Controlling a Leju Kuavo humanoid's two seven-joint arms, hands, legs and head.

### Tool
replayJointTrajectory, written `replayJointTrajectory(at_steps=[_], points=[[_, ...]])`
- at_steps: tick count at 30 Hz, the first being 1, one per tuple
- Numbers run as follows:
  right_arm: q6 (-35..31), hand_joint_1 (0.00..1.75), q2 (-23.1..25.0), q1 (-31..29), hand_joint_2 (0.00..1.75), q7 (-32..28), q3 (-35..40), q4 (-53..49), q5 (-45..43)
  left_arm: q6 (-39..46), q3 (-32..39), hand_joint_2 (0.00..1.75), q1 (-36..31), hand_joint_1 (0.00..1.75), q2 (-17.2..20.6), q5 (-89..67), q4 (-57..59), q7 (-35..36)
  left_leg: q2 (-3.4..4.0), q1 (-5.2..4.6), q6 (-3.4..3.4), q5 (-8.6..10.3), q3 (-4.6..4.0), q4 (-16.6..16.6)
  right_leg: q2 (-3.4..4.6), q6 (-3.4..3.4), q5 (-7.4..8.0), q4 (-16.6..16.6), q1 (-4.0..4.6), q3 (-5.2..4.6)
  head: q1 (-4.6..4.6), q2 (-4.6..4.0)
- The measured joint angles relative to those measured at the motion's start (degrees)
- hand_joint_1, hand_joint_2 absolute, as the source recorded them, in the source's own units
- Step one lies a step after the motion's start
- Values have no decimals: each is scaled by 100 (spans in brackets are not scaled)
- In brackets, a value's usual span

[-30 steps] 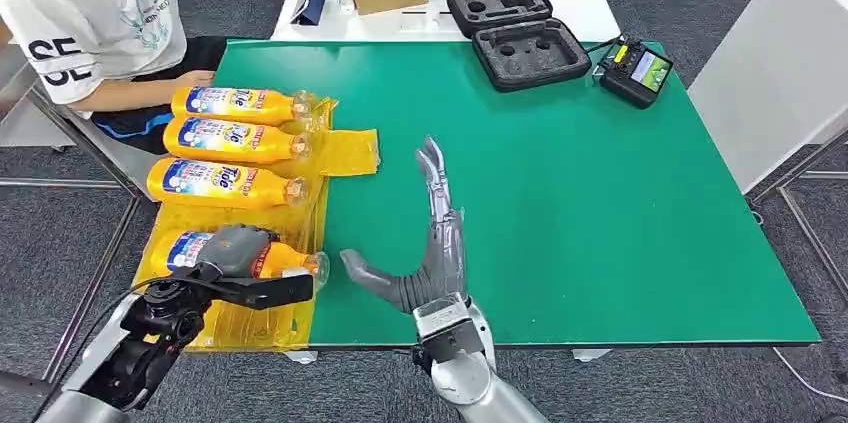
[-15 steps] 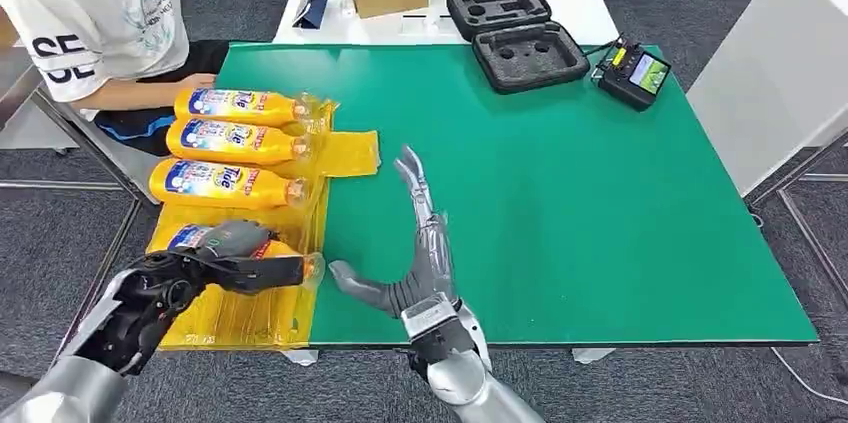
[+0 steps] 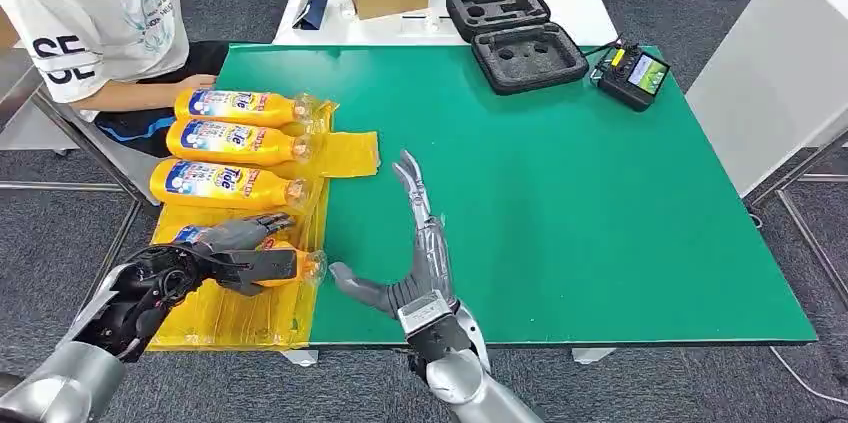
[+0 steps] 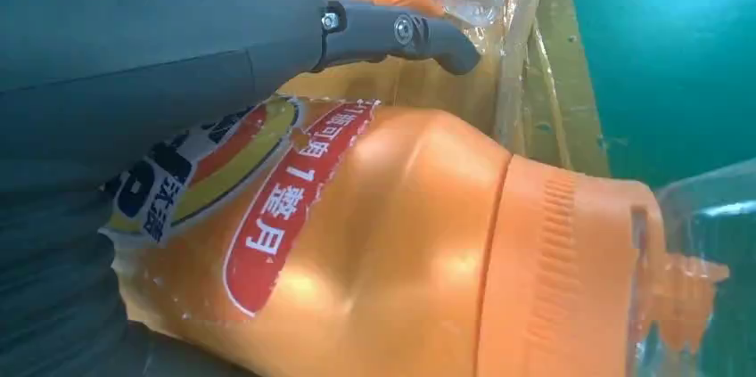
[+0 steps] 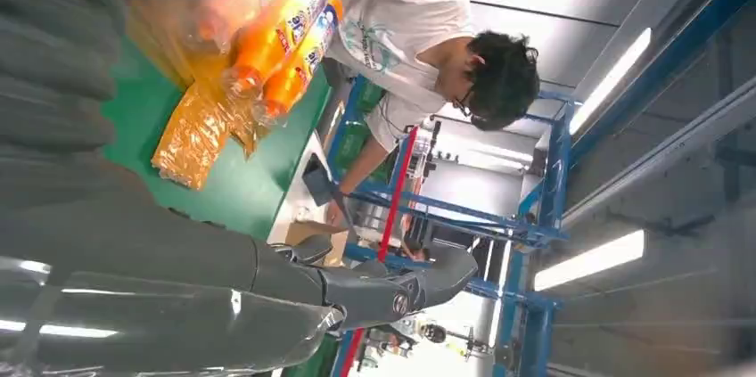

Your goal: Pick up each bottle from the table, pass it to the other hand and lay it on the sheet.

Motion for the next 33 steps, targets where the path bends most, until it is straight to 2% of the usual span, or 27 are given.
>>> replayJointTrajectory(at_steps=[8, 15, 33], points=[[0, 0, 4, -1, 175, 0, -68, 72, 22, -289, -13, 0, -166, 0, -17, 623, 203, -168, -2, 0, 0, 0, 12, -1, 0, 0, 0, 1, 0, 12, -2, 0], [-6, 0, 4, -1, 175, 0, -94, 138, 74, -927, 179, 0, -251, 0, -61, 1709, 319, -419, -4, -2, 0, 1, 10, 0, -3, 0, -1, 0, -1, 12, 0, 0], [-4, 0, 4, 1, 175, 0, -101, 195, 92, -984, 260, 0, -249, 0, -155, 1783, 409, -439, -4, -2, 0, 0, 8, 0, -1, 0, -1, 0, 0, 8, 0, 0]])
